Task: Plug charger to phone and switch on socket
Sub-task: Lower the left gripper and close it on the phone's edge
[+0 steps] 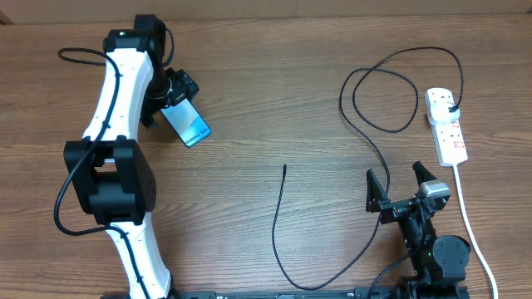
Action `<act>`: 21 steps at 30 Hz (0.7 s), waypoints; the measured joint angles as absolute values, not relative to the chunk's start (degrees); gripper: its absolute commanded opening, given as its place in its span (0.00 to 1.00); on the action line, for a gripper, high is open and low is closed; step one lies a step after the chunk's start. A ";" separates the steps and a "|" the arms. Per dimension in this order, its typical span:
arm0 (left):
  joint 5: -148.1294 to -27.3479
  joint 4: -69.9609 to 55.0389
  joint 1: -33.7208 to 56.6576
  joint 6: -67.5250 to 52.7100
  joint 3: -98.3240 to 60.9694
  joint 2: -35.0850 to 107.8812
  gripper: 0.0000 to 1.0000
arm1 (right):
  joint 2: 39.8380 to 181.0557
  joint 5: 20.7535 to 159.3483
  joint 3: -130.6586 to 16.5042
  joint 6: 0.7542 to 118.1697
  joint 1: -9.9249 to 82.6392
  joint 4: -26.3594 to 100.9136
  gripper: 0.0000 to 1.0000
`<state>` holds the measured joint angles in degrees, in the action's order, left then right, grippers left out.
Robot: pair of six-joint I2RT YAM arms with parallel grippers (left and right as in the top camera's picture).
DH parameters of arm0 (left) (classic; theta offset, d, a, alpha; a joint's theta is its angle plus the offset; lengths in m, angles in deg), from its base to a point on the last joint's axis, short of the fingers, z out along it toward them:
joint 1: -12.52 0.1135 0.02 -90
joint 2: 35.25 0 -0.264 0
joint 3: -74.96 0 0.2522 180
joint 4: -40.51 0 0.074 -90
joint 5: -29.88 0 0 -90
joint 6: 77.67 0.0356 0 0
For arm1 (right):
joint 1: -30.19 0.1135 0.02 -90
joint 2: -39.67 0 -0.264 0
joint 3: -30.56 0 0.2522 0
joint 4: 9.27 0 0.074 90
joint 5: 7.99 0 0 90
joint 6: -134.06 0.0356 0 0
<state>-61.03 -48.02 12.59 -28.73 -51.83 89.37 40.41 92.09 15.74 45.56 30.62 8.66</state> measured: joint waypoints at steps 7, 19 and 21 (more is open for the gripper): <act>-62.43 -46.86 12.51 -29.54 -51.94 89.72 1.00 | 40.41 92.09 15.74 45.56 30.62 8.66 1.00; -64.05 -46.25 12.51 -31.24 -52.12 95.88 1.00 | 40.41 92.09 15.74 45.56 30.60 8.63 1.00; -64.20 -45.70 12.51 -31.37 -52.12 96.45 1.00 | 40.41 92.09 15.74 45.52 30.62 8.66 1.00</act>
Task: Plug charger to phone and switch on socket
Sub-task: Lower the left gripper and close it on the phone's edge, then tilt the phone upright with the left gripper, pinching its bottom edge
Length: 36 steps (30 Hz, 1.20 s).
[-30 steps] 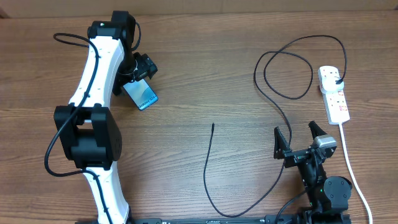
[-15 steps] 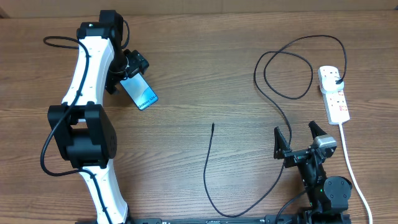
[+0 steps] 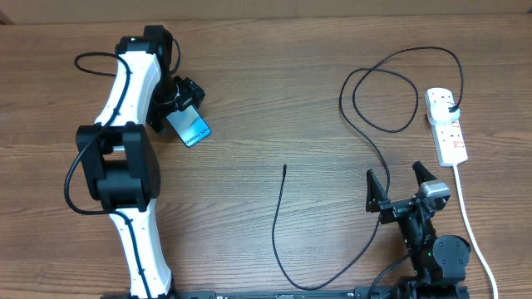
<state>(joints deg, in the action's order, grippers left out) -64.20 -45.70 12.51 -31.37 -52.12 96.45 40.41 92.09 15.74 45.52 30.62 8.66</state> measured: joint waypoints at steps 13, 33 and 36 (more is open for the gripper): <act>-64.20 -43.82 12.48 -35.35 -52.12 96.78 1.00 | 40.41 92.09 15.74 45.56 30.60 8.63 1.00; -63.65 -42.84 12.48 -35.59 -52.12 97.56 1.00 | 40.41 92.07 15.74 45.58 30.60 8.63 1.00; -63.04 -42.84 12.31 -35.59 -52.12 97.56 1.00 | 40.41 92.09 15.74 45.56 30.60 8.63 1.00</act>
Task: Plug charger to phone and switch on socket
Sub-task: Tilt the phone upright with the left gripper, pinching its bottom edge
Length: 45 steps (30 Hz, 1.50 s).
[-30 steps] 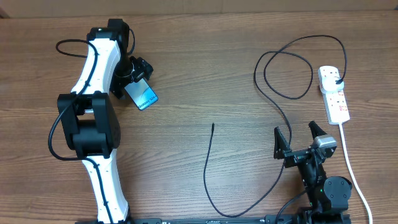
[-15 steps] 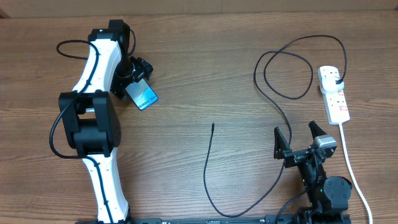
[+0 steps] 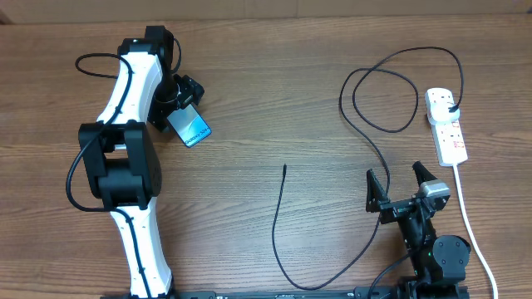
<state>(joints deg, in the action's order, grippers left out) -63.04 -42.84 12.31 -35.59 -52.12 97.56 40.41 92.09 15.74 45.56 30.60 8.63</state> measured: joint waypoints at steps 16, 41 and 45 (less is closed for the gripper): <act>-61.97 -41.79 12.14 -35.57 -52.12 97.56 1.00 | 40.41 92.09 15.74 45.56 30.60 8.68 1.00; -61.58 -41.11 12.14 -35.57 -52.14 99.79 1.00 | 40.41 92.09 15.74 45.58 30.60 8.66 1.00; -61.58 -40.89 12.14 -35.57 -52.14 99.90 1.00 | 40.41 92.07 15.74 45.58 30.62 8.68 1.00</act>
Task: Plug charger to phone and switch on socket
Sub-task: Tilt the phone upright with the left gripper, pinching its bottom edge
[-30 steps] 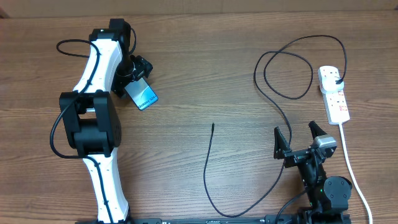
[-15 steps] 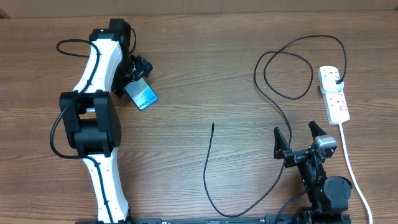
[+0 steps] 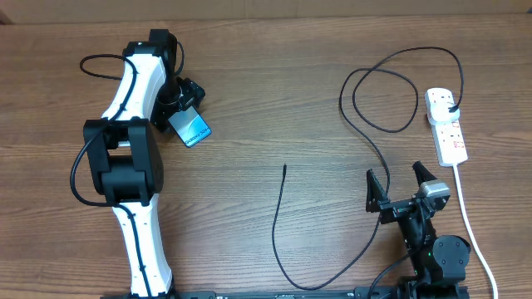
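Note:
In the overhead view the blue phone lies flat on the table at the left. My left gripper sits over the phone's far end, its jaws hidden by the wrist. The black charger cable has its free tip at mid-table. It loops round to a plug in the white socket strip at the right. Near the front edge my right gripper stands open with nothing between its fingers, away from the cable tip.
The socket strip's white cord runs down the right side to the front edge, close to the right arm's base. Cable loops lie between the strip and mid-table. The left arm's white links stretch along the left side.
The left arm's links have shifted slightly to the right, while the gripper stays over the phone's far end. Phone, cable and right gripper have not moved.
At first my left gripper hovered just beyond the phone's far end with the arm leaning left. Then the arm stood further right and the gripper covered more of that end. The phone has kept its place throughout, and the right gripper has stayed open at the front.

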Action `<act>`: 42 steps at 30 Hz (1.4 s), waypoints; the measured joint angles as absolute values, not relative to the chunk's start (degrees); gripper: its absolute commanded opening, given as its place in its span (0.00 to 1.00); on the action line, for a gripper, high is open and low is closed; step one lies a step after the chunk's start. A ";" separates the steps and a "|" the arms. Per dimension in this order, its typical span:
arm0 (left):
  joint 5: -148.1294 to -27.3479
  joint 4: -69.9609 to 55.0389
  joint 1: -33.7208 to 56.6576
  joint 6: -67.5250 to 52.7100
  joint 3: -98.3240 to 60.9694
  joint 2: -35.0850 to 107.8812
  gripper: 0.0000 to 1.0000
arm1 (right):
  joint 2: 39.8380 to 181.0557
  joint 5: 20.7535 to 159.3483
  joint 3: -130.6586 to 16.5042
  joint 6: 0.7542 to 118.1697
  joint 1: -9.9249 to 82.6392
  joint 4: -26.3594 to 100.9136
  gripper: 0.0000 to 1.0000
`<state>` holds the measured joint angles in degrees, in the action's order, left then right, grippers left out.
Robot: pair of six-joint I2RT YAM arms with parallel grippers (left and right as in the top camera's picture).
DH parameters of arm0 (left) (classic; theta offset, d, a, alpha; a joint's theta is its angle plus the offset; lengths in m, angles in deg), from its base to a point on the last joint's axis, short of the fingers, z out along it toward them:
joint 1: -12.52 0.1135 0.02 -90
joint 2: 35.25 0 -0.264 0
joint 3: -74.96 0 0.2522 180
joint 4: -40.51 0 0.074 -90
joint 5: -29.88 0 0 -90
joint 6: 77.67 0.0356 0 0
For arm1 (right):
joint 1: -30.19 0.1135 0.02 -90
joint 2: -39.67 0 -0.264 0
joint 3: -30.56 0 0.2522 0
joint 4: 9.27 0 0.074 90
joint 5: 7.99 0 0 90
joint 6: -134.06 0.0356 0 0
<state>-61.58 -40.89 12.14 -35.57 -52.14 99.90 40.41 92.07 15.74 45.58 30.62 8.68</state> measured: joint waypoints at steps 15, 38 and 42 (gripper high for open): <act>-62.01 -40.50 12.14 -35.53 -52.80 102.46 1.00 | 40.41 92.09 15.74 45.54 30.62 8.66 1.00; -62.01 -40.54 12.14 -35.53 -52.84 102.46 1.00 | 40.41 92.09 15.74 45.54 30.62 8.66 1.00; -62.01 -40.59 12.14 -35.53 -52.84 102.46 1.00 | 40.41 92.09 15.74 45.54 30.62 8.63 1.00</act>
<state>-62.01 -40.59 12.14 -35.53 -52.84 102.46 40.41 92.09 15.74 45.54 30.62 8.63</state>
